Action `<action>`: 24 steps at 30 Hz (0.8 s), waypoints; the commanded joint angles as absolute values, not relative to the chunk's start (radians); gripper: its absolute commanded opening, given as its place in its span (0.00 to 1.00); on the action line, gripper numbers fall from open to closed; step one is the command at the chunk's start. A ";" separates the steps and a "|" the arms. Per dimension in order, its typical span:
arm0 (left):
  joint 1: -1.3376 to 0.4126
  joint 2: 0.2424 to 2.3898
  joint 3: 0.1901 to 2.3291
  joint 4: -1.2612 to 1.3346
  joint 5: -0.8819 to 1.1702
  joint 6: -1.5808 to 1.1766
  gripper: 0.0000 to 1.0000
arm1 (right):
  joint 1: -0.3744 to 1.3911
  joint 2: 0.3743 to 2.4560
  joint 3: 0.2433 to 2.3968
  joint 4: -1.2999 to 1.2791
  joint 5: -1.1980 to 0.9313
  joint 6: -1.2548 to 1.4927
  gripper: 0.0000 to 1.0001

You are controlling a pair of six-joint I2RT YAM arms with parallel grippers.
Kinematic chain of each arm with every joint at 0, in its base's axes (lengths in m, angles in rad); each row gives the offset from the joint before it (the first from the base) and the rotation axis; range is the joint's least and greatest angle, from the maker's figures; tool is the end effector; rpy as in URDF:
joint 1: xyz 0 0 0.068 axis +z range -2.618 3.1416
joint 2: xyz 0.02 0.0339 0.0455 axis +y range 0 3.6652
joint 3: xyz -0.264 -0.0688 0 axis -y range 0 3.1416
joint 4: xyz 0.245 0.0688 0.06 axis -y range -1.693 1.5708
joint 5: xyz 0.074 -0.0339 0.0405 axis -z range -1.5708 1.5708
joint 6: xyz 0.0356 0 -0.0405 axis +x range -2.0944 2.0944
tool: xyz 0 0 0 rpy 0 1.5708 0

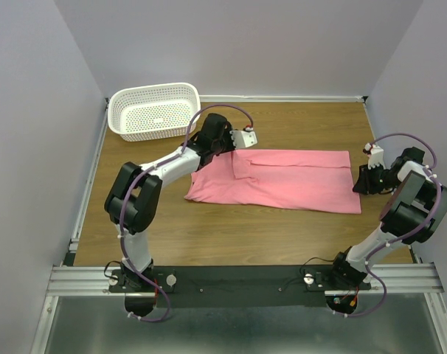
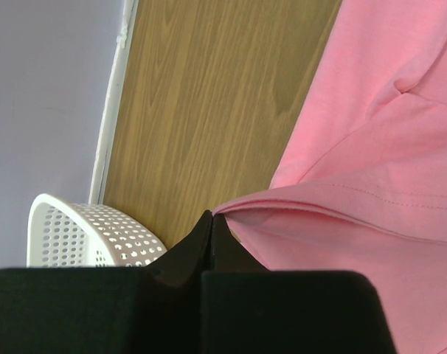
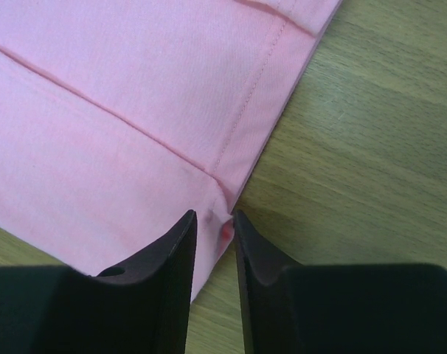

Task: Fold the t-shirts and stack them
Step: Fold the tshirt

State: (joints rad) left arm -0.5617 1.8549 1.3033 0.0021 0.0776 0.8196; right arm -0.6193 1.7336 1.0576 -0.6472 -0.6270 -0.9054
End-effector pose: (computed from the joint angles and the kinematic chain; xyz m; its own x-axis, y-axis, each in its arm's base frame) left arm 0.3603 -0.2300 0.2324 0.1273 0.7808 -0.6116 0.7237 0.3486 0.5956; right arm 0.2700 -0.1668 0.1678 -0.7651 -0.2370 -0.5988 -0.4031 0.9013 0.1584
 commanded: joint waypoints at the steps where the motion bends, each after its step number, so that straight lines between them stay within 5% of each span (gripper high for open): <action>1: -0.566 1.881 1.333 -0.020 0.051 0.821 0.00 | -0.626 1.720 1.075 -0.634 -0.640 -0.897 0.35; 4: -0.566 1.890 1.341 -0.018 0.029 0.801 0.00 | -0.626 1.694 1.072 -0.635 -0.638 -0.896 0.36; 8: -0.568 1.852 1.376 0.047 -0.093 0.697 0.31 | -0.626 1.637 1.072 -0.637 -0.630 -0.885 0.41; 12: -0.566 1.803 1.445 0.057 -0.178 0.591 0.46 | -0.608 1.585 1.075 -0.650 -0.624 -0.882 0.45; 17: -0.568 1.663 1.462 0.052 -0.233 0.508 0.53 | -0.549 1.543 1.077 -0.681 -0.620 -0.873 0.46; 19: -0.566 1.580 1.427 0.060 -0.258 0.419 0.54 | -0.470 1.534 1.075 -0.692 -0.618 -0.870 0.46; 24: -0.539 1.182 1.137 0.078 -0.299 0.142 0.78 | -0.077 1.537 1.095 -0.716 -0.632 -0.845 0.50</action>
